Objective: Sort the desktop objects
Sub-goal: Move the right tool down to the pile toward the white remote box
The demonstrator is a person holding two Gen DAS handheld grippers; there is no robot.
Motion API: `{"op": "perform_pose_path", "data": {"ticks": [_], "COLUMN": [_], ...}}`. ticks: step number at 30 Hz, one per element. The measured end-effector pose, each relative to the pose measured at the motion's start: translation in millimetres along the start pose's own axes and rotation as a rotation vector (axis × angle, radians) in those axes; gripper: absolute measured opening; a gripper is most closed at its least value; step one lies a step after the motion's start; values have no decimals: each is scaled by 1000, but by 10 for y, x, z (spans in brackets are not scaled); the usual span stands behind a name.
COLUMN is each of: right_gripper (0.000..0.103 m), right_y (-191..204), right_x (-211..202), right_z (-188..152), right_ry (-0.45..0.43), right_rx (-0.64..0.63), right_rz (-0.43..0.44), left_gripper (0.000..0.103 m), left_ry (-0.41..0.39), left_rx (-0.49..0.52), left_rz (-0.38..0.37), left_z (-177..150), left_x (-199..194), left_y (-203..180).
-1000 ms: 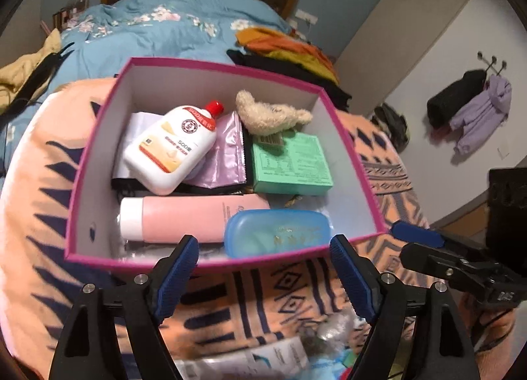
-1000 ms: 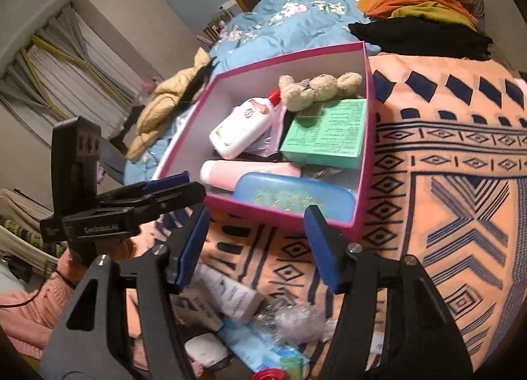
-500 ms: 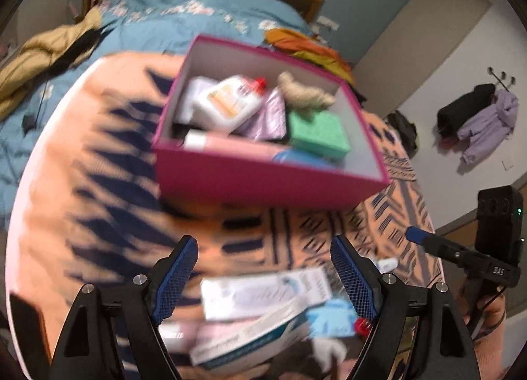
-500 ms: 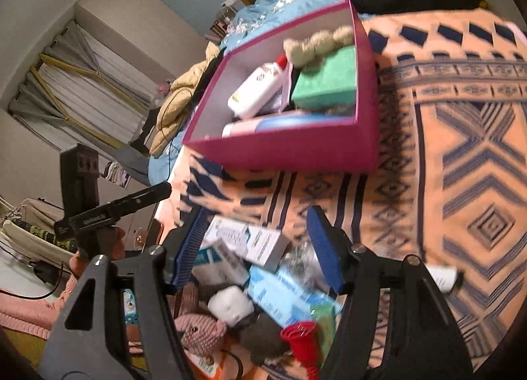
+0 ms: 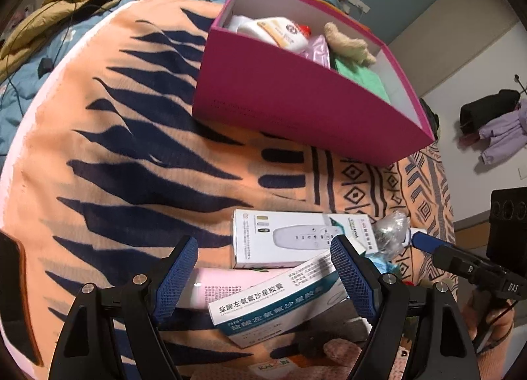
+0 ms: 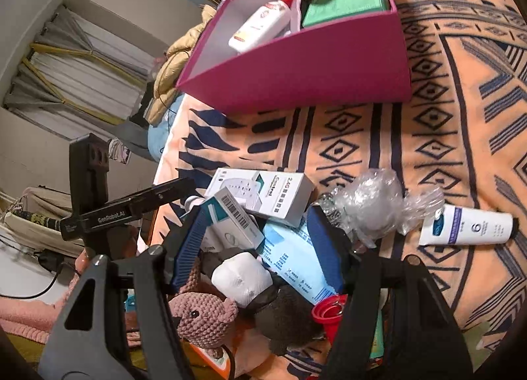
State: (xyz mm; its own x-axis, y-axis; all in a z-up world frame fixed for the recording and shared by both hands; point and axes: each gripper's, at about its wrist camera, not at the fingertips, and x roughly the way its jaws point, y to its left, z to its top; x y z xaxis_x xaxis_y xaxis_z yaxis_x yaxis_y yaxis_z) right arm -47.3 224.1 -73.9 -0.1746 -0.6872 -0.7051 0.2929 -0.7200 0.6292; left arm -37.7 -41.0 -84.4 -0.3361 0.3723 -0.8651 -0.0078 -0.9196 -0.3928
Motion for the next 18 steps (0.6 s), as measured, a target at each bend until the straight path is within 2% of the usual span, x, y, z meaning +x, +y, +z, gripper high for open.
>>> {"op": "perform_pose_path", "data": {"ticks": [18], "right_gripper": [65], "right_y": [-77], "right_x": [309], "right_z": [82], "right_ry": [56], "right_rx": [69], "right_rz": [-35], "left_gripper": [85], "left_ry": [46], "left_rx": [13], "left_rz": [0], "left_z": [44], "left_x": [229], "left_y": [22]}}
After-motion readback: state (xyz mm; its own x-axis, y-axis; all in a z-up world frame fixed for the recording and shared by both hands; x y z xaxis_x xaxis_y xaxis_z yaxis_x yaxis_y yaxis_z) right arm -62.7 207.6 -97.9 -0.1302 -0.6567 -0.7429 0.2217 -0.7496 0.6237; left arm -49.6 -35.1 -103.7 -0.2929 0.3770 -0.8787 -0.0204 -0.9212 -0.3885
